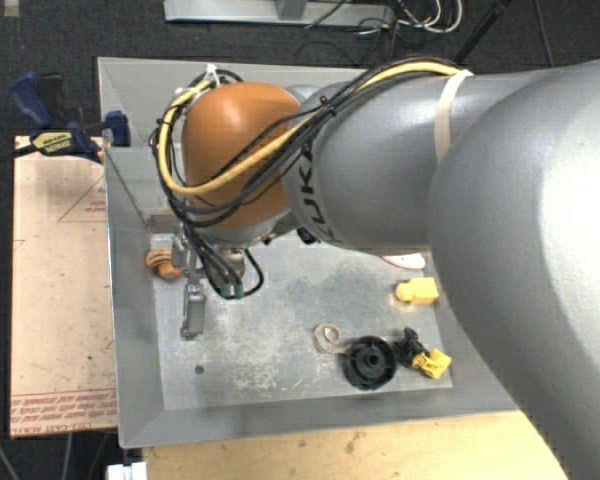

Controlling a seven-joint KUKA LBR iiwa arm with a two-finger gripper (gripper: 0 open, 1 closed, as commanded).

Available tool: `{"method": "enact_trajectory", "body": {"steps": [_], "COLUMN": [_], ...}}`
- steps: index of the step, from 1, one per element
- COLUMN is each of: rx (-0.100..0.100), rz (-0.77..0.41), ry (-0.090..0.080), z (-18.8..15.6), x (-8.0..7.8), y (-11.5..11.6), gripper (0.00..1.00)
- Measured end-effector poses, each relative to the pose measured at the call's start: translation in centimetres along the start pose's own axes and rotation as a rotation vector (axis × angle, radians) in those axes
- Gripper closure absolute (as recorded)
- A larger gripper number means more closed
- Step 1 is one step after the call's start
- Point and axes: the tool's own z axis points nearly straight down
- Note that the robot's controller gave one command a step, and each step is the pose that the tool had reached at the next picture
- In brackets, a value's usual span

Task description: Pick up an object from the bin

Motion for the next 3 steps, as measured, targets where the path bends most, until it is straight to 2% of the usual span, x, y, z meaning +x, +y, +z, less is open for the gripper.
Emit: {"method": "enact_trajectory", "body": {"steps": [1,2,3], "rx": [-0.002,-0.004,-0.002], "rz": [0.004,-0.09,-0.051], "ry": [-0.007,-0.017,-0.008], "z": [-0.5,8.1,0.8], "x": [-0.2,-6.2,-6.2], "y": [-0.1,0.2,0.0], "gripper": [0.0,0.0,0.0]}}
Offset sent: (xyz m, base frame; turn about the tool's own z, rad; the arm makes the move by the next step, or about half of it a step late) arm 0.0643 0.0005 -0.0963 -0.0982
